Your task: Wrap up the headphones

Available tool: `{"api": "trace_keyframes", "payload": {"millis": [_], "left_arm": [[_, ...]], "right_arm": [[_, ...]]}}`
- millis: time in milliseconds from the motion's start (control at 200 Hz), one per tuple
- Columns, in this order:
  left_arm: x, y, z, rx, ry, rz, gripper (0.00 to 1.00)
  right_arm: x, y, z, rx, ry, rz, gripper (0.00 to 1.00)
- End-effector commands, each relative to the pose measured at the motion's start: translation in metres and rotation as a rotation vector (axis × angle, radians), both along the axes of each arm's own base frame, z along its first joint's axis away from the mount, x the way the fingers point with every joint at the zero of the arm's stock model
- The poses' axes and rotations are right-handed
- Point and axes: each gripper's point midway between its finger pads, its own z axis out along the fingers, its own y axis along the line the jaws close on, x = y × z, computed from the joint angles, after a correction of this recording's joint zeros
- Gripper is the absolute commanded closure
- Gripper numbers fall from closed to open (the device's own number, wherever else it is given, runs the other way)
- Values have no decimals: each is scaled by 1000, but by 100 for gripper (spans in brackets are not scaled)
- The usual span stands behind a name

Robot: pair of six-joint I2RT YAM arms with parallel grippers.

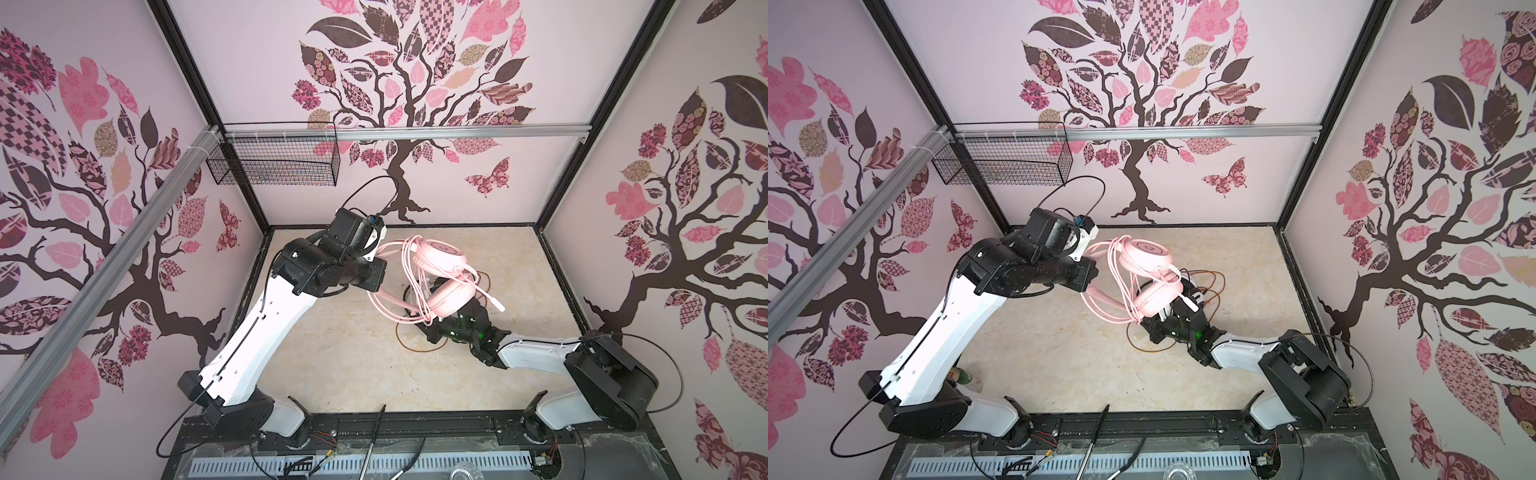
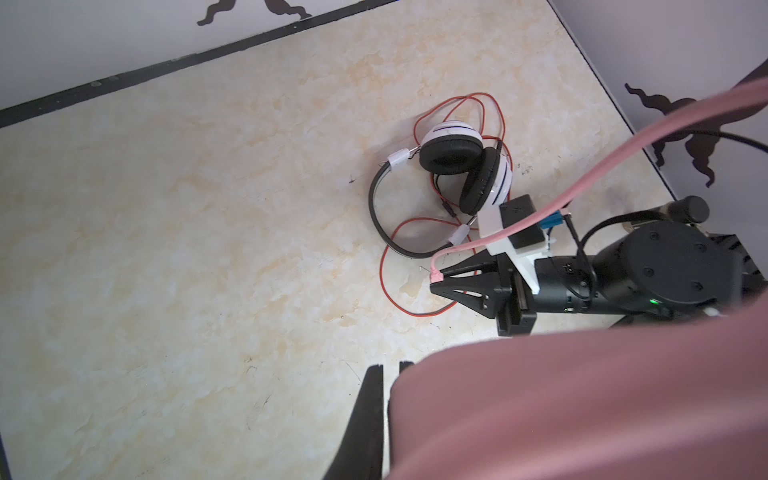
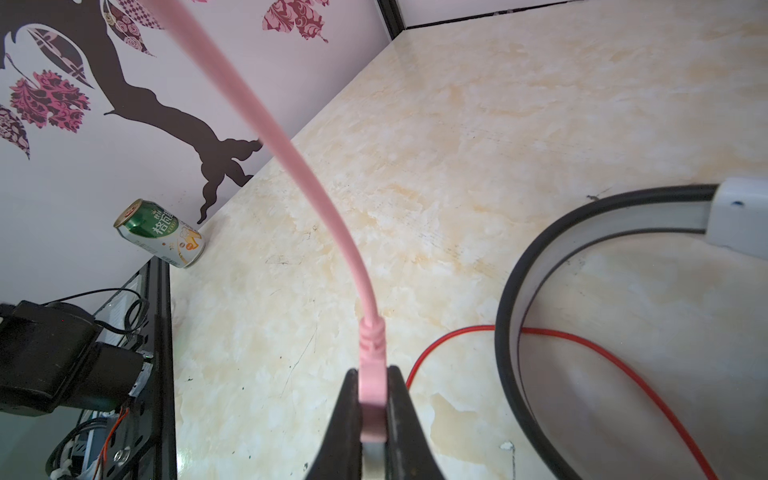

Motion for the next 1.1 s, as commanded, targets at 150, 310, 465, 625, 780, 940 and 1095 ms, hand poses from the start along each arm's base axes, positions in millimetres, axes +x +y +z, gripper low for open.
{"api": "trace_keyframes", "payload": {"millis": [150, 310, 465, 625, 780, 940, 1095], "left_arm": [[54, 51, 16, -14, -108, 286, 100], [81, 63, -2, 32, -125, 390, 100], [98, 83, -24, 173, -136, 489, 100], [99, 97, -44, 282, -129, 529, 100], [93, 98, -76, 345, -70, 524, 100], [78, 92, -113, 413, -8, 493, 100], [61, 82, -141, 473, 43, 439, 100]], "right_arm": [[-52, -10, -8, -201, -30, 79, 97], [-76, -18, -2, -251, -20, 117, 100], [-86, -26, 16, -287, -53, 125, 100], [-85, -31, 34, -332, -75, 120, 100], [-82, -25, 55, -370, -76, 148, 100], [-75, -16, 82, -385, -98, 155, 100], [-62, -11, 98, -452, -127, 154, 100]]}}
